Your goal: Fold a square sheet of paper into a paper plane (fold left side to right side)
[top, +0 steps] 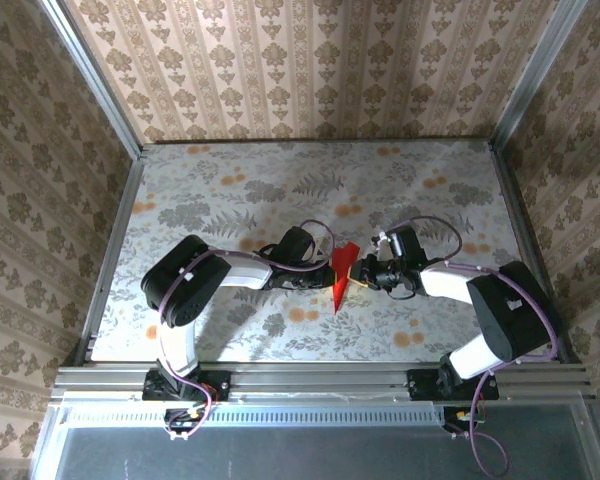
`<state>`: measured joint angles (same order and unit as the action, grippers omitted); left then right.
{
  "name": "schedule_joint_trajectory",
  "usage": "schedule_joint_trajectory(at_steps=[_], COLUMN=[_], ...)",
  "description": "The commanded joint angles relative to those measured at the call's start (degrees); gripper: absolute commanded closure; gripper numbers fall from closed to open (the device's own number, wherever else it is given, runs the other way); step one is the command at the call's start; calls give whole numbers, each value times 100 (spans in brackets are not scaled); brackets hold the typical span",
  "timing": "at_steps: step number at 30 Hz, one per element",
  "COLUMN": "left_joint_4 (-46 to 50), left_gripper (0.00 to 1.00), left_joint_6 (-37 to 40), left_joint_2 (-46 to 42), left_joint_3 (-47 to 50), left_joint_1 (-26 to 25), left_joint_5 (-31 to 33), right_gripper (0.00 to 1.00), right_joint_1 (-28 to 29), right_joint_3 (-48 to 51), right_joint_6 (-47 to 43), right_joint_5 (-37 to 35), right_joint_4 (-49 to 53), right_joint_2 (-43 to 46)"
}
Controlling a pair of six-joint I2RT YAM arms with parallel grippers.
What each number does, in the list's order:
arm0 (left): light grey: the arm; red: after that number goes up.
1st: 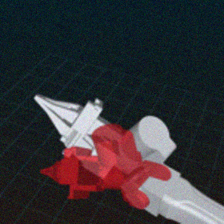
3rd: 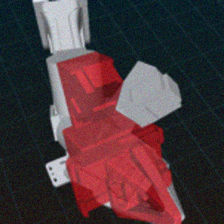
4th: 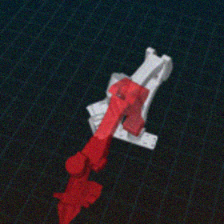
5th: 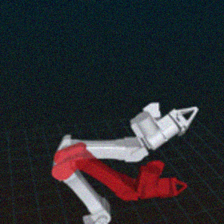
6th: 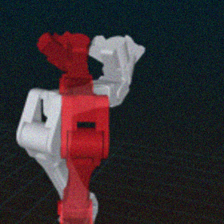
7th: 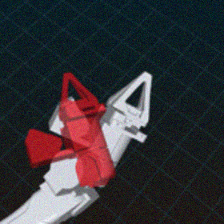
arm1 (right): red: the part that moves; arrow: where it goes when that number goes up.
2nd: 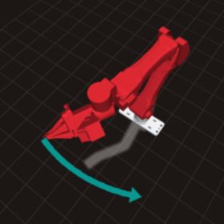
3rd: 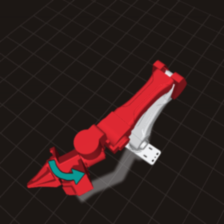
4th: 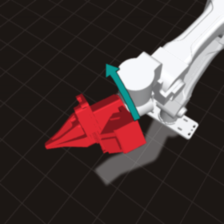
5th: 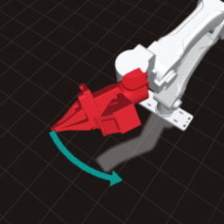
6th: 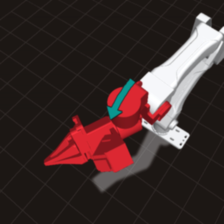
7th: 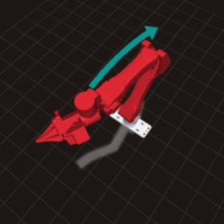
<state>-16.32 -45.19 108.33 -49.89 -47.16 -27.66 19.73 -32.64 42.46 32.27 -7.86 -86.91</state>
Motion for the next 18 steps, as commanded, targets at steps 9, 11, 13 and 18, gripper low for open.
schedule_joint_trajectory(at_steps=[9, 11, 13, 18], left_joint_4=[318, 339, 353, 392], left_gripper=[100, 99, 99, 98], left_joint_6=[153, 163, 168, 169], left_joint_2=[592, 599, 606, 639], left_joint_3=[-1, -20, -27, -64], left_joint_1=[-118, -118, -114, -111], left_joint_5=[463, 463, 463, 448], right_gripper=[87, 88, 88, 89], right_joint_1=[352, 426, 451, 462], right_joint_3=[-1082, -1244, -1321, -1339], right_joint_6=[-425, -479, -497, -536], right_joint_5=[-559, -622, -658, -787], right_joint_4=[1128, 1227, 1257, 1363], right_joint_2=[-538, -712, -831, -940])
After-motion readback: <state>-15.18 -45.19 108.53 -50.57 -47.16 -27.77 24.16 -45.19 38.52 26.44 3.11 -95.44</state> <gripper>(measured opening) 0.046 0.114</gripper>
